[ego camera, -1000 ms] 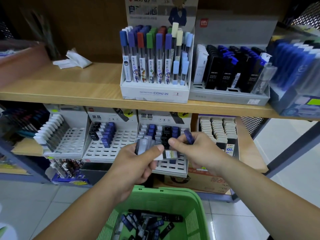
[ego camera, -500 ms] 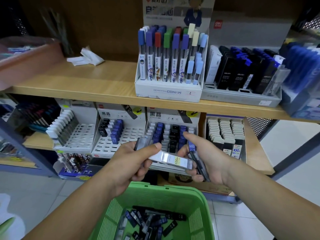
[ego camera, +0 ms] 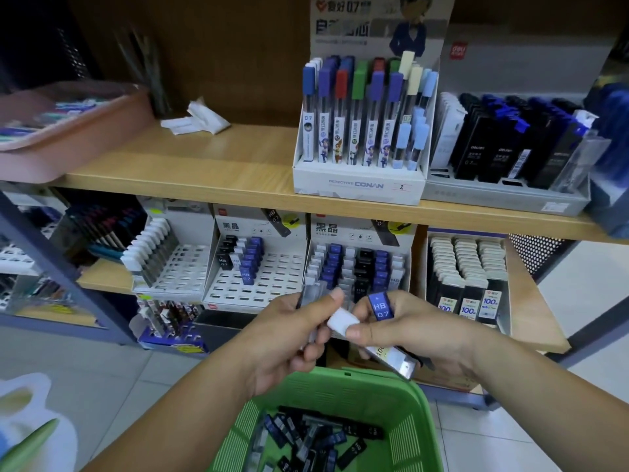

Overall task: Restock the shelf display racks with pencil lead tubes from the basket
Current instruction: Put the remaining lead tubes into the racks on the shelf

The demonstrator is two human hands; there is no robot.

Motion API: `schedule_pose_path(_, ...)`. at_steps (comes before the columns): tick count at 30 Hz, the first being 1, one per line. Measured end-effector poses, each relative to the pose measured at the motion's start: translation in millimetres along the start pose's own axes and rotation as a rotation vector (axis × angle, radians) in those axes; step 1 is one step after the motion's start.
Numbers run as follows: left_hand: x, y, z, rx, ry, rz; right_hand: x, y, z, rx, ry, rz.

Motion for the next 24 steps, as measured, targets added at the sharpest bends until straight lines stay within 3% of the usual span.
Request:
schedule_pose_path(4,-9.9,0.1,-6.1,-0.036,-0.042,0.049,-2.8,2.3,3.4,0.129,0.297,0.113)
schedule_pose_path(8,-1.1,-2.3,-17.1,-0.025,-0.039,0.075,3.3,3.7,1.2,0.132,0.576,0.083)
schedule_pose_path(14,18.8,-5.9,-21.8,0.062,0.011,0.088,3.5,9.5,-6.6,0.09,0.749,0.183)
schedule_pose_path(21,7.2,-15.6,-1.6,0.209,0.001,0.192,4.8,12.5,-18.5,0.013,0.514,0.386)
schedule_pose_path(24,-14.6,-25.1,2.7,0.22,0.082,0.244,21.7,21.8,-37.1,-0.057,0.486,0.4)
Point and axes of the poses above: each hand's wrist, its own y-axis towards the middle knuckle, its own x-axis out of the palm, z = x × y, the point moved 7 cm from there along y, towards the middle knuckle, and after that the axes turned 2 degrees about -y, right-handed, at the moved point
